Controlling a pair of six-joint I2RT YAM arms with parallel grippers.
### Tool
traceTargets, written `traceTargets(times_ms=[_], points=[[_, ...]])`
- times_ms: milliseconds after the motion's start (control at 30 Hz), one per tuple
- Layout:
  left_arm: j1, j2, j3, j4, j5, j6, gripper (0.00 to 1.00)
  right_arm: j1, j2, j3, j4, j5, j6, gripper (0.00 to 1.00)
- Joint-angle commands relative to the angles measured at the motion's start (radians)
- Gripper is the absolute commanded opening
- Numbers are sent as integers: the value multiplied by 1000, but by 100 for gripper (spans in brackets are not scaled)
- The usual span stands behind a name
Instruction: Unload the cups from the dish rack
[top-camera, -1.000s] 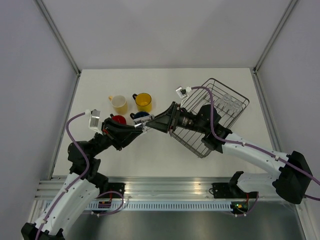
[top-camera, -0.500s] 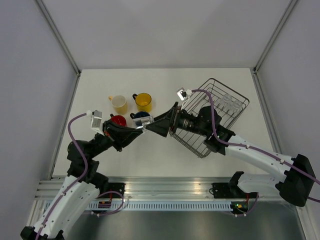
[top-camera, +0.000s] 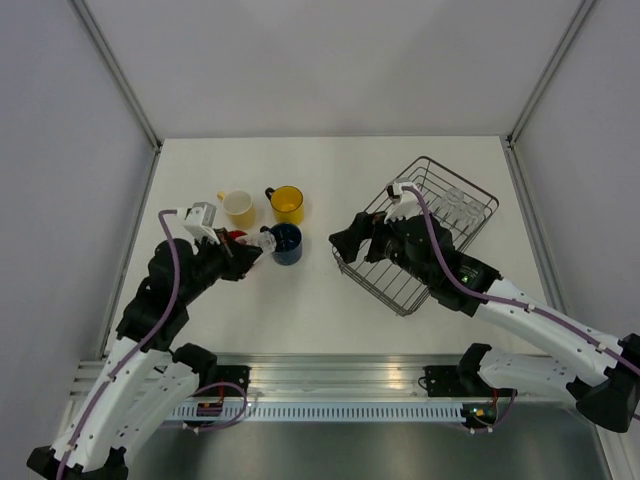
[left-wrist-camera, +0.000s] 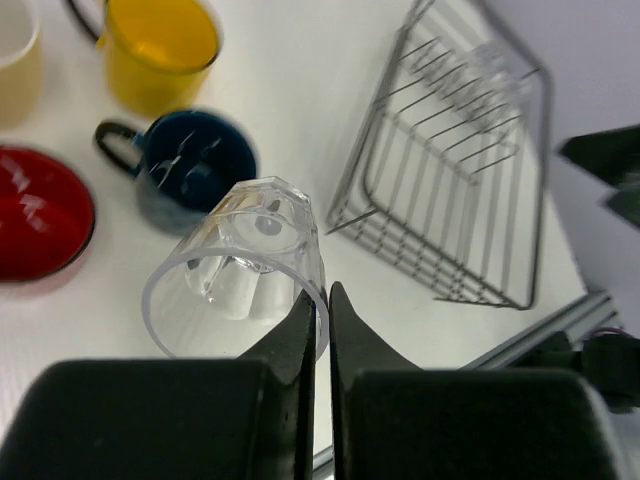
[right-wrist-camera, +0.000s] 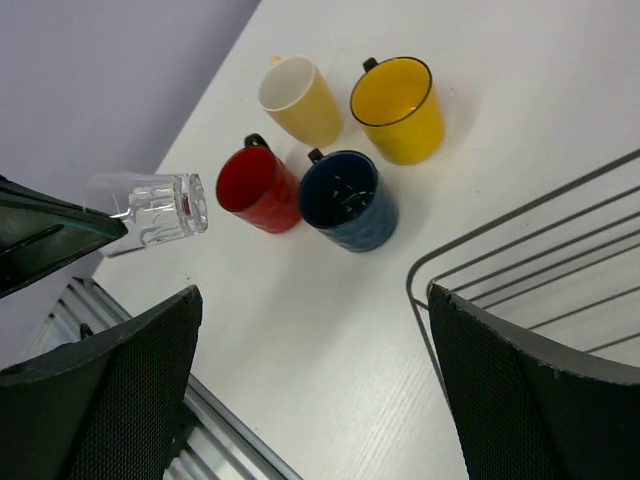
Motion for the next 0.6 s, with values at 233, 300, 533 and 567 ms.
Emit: traceTargets(times_ms=[233,300,533,567], points=[[-4,254,57,-342,-248,6,2,0,-36,23,-105,84,-76,98],[-7,316,78,-382,-272,6,4,2,-36,26,-114,82,-85,98],[-16,497,102,-431,-253,27,14,0,-68,25,-133,99,-116,98],[-28,518,100,-433,-250,27,13,2,-79,23,-133,99,-119,98]])
